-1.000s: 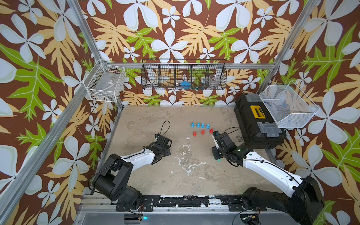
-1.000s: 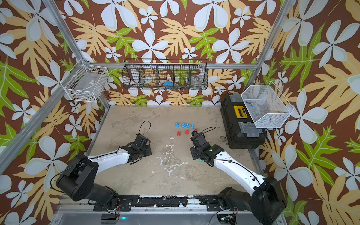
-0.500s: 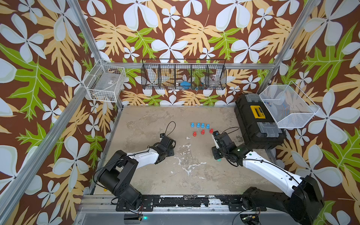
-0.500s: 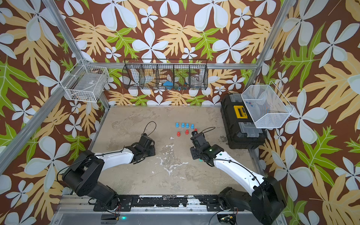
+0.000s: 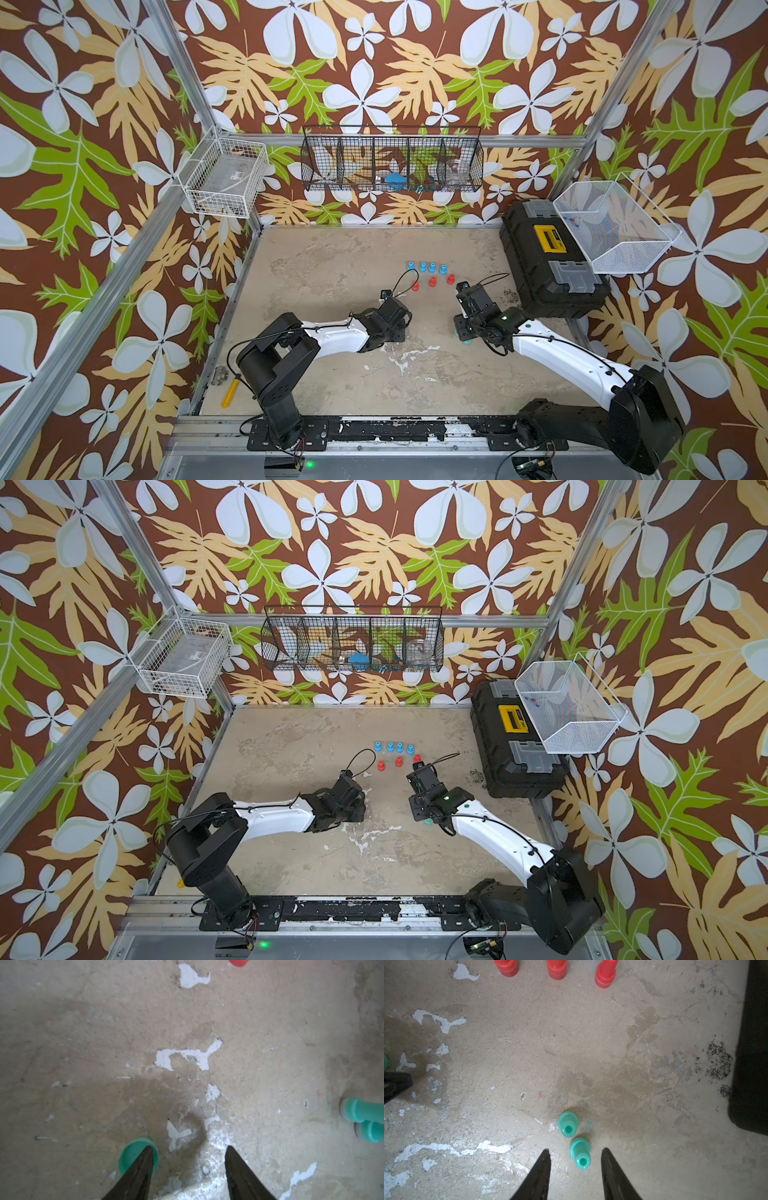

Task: Close the stamp cap
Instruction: Move the cover to the center of the board.

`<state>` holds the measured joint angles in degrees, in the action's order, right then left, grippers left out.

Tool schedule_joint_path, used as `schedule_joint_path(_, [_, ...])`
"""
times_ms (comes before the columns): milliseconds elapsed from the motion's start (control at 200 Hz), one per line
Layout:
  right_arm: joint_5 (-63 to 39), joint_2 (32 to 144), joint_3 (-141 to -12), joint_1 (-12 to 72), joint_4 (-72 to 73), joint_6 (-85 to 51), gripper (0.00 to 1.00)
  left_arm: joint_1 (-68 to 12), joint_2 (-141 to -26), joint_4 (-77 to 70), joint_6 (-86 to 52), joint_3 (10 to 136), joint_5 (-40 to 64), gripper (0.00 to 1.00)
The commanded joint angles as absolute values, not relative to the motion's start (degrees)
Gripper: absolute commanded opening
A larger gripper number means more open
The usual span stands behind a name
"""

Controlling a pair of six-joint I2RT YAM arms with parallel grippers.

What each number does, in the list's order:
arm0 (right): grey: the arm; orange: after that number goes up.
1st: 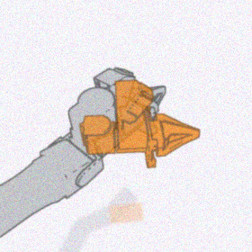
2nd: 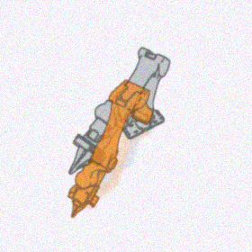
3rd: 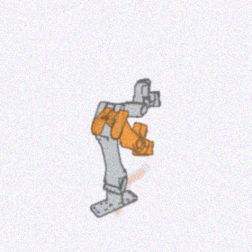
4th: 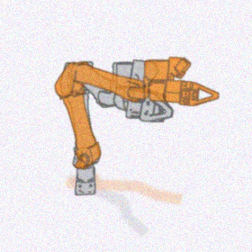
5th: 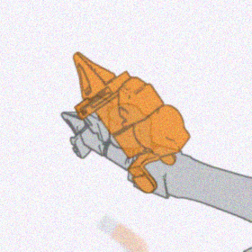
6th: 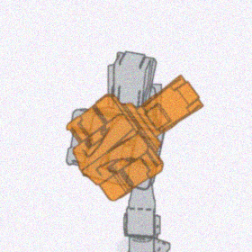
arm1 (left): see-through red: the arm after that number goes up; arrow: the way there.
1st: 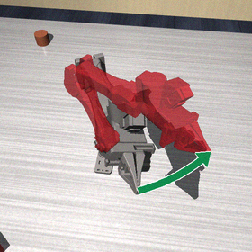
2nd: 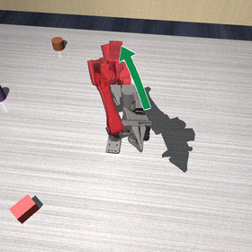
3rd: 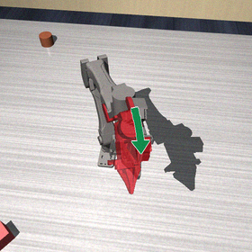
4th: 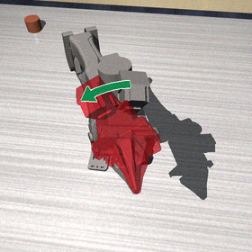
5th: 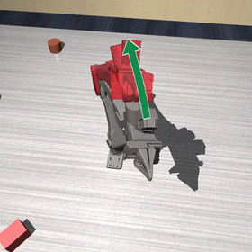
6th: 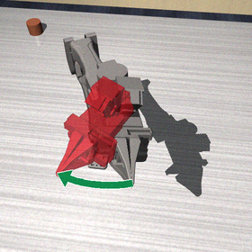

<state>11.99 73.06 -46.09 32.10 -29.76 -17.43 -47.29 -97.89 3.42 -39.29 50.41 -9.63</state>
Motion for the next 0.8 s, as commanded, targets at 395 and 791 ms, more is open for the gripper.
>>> schedule_joint_path(395, [10.28, 80.12, -45.88, 31.90, -28.31, -18.18, 0.40, -47.23, -82.82, 11.21, -36.14, 50.07, -10.96, 0.59])
schedule_joint_path(791, [10.22, 83.94, -46.93, 31.95, -27.62, -17.38, 0.37, -47.16, -73.63, 13.85, -35.60, 47.65, -12.47, 0.60])
